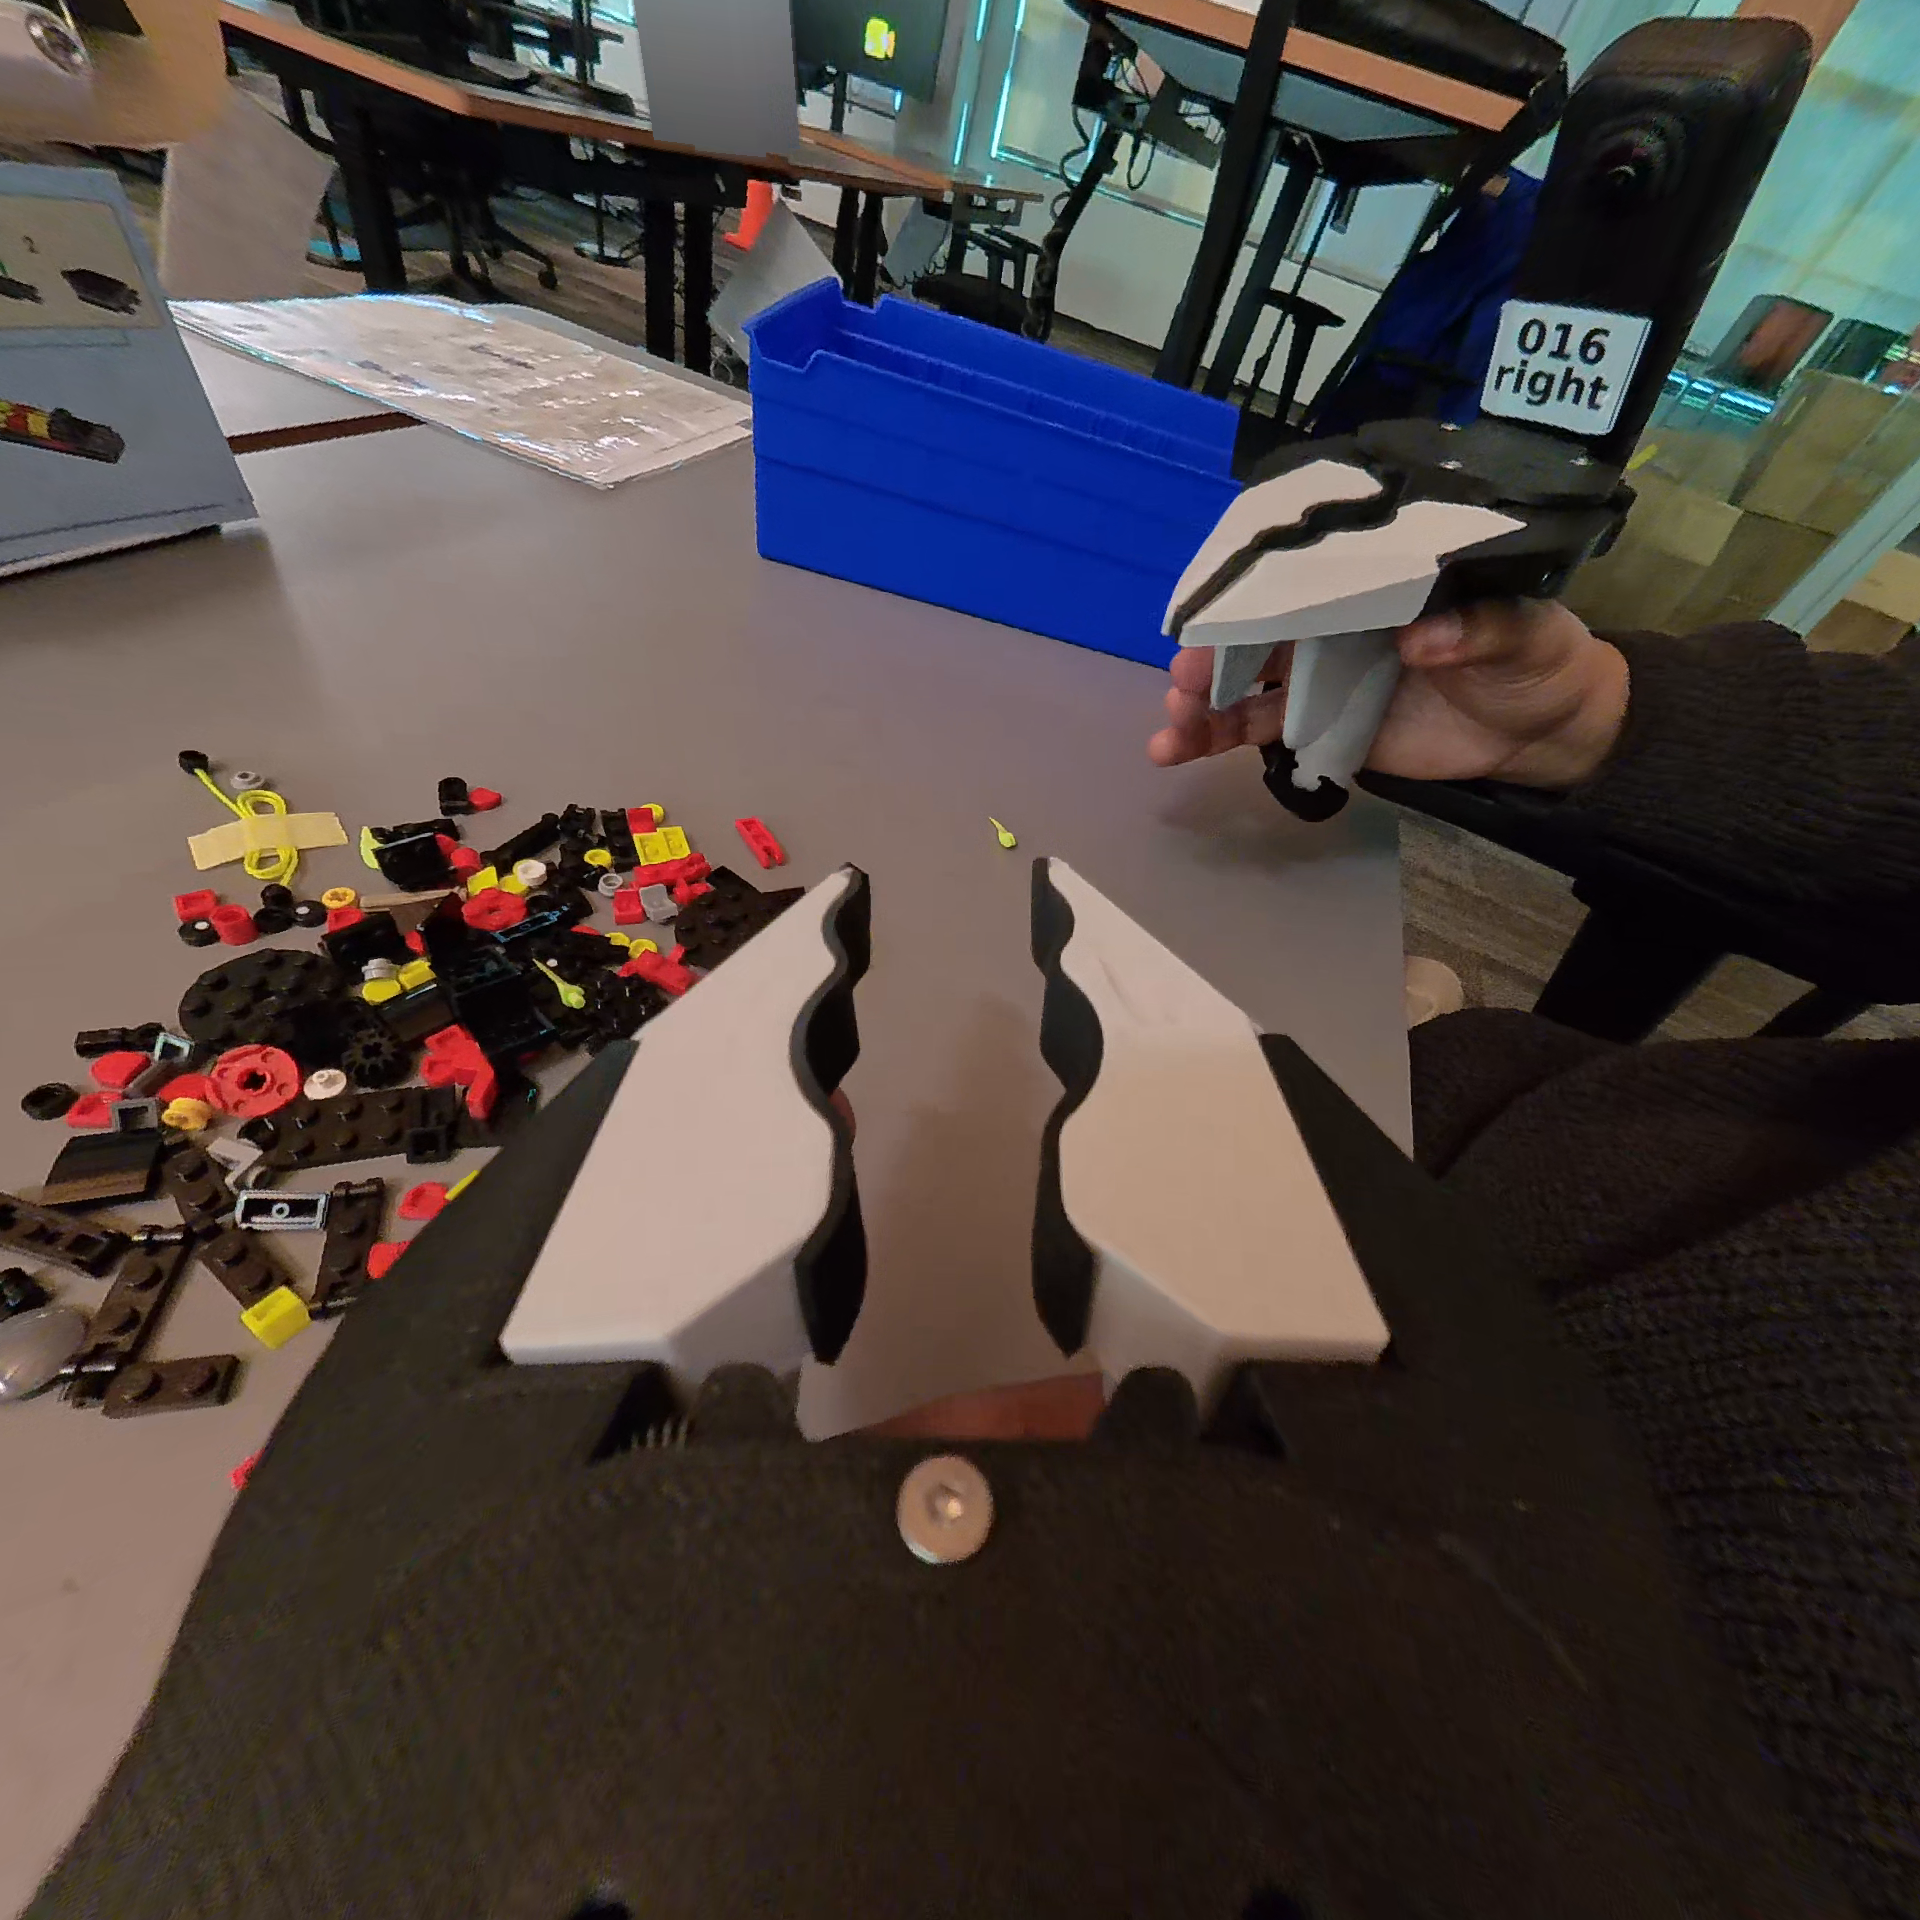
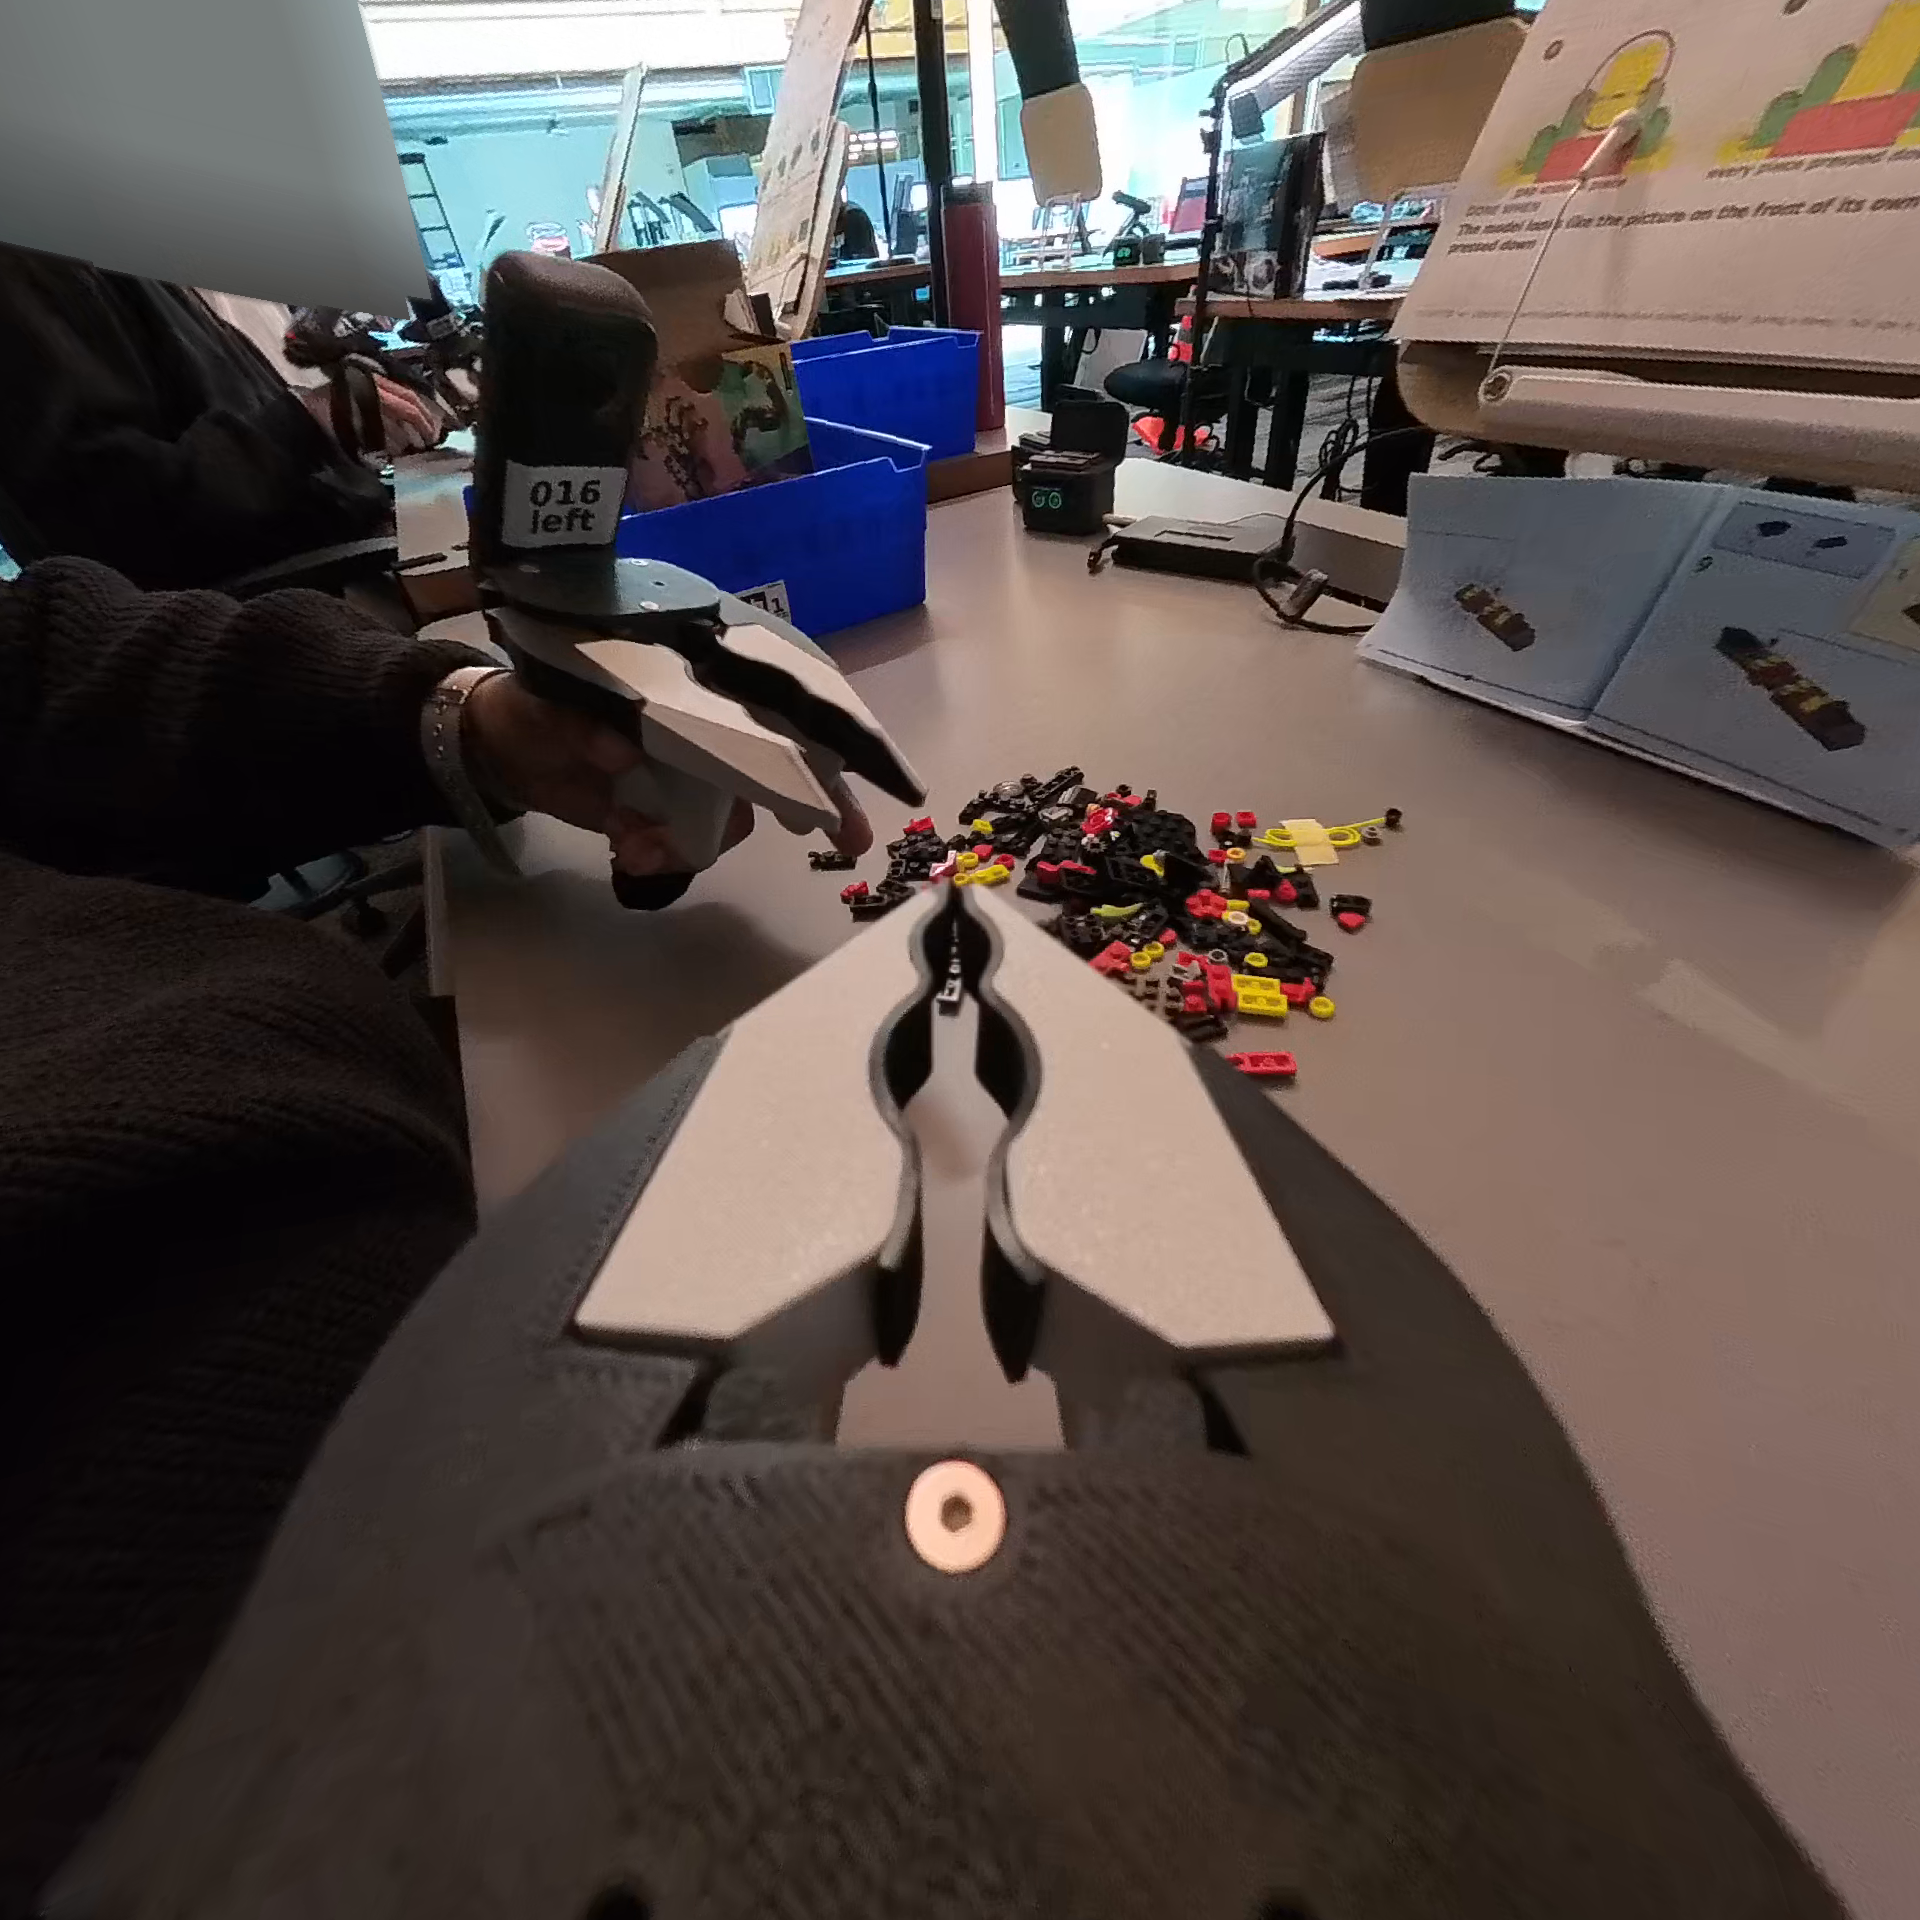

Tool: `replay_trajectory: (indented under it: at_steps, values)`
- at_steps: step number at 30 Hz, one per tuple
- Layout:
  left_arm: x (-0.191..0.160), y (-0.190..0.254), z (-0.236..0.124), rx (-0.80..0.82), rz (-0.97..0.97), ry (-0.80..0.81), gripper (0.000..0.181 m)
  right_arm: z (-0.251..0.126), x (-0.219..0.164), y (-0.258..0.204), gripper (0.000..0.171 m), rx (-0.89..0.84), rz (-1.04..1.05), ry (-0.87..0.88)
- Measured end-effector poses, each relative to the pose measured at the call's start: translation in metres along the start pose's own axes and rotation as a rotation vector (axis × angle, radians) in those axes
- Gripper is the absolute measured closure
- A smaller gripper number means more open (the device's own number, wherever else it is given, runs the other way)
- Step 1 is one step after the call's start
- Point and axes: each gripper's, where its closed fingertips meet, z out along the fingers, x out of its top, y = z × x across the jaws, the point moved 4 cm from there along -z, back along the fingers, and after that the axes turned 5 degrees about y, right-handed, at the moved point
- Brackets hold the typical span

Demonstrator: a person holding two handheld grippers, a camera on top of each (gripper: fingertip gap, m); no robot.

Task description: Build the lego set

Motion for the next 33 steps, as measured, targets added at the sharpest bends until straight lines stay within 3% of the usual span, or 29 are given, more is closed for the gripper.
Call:
replay_trajectory:
  at_steps: [9,17,33]
  values:
    - [-0.0011,0.0000,0.0001,-0.006,0.000,-0.011,0.161,-0.0001,-0.0014,-0.0040,0.171,0.038,-0.003,-0.011]
    - [-0.0007,0.0029,-0.0008,-0.026,0.035,0.005,0.181,0.0011,-0.0036,-0.0060,0.171,0.041,-0.030,-0.024]
    - [-0.0037,0.0046,0.0004,-0.028,0.060,-0.010,0.181,0.0026,-0.0085,-0.0050,0.171,0.023,-0.055,-0.058]
